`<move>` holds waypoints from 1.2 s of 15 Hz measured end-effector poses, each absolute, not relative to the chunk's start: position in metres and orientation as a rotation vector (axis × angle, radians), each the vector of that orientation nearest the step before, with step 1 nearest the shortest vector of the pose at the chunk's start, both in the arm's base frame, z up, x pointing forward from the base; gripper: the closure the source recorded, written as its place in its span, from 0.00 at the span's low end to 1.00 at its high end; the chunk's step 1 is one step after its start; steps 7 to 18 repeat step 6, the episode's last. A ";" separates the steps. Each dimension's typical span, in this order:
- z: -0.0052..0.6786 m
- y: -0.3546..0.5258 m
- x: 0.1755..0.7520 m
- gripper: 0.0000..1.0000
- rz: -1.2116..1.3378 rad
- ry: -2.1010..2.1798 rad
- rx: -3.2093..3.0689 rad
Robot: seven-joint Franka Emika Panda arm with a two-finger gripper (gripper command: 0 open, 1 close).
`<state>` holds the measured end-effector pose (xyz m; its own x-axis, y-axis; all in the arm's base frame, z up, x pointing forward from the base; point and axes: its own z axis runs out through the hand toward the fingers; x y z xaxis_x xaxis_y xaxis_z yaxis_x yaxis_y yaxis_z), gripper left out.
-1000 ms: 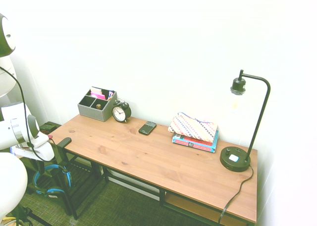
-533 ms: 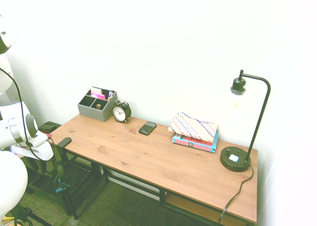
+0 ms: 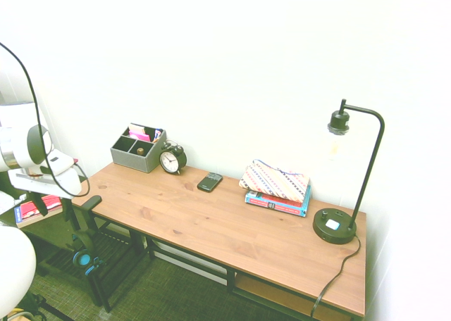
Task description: Hang the headphone
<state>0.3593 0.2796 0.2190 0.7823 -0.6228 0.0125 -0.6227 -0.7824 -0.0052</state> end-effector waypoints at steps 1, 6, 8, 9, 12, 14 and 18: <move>0.237 0.257 0.369 0.00 -0.050 1.047 -2.955; 0.324 0.092 0.404 0.00 -0.122 1.176 -2.913; 0.324 0.092 0.404 0.00 -0.122 1.176 -2.913; 0.324 0.092 0.404 0.00 -0.122 1.176 -2.913; 0.324 0.092 0.404 0.00 -0.122 1.176 -2.913; 0.324 0.092 0.404 0.00 -0.122 1.176 -2.913; 0.324 0.092 0.404 0.00 -0.122 1.176 -2.913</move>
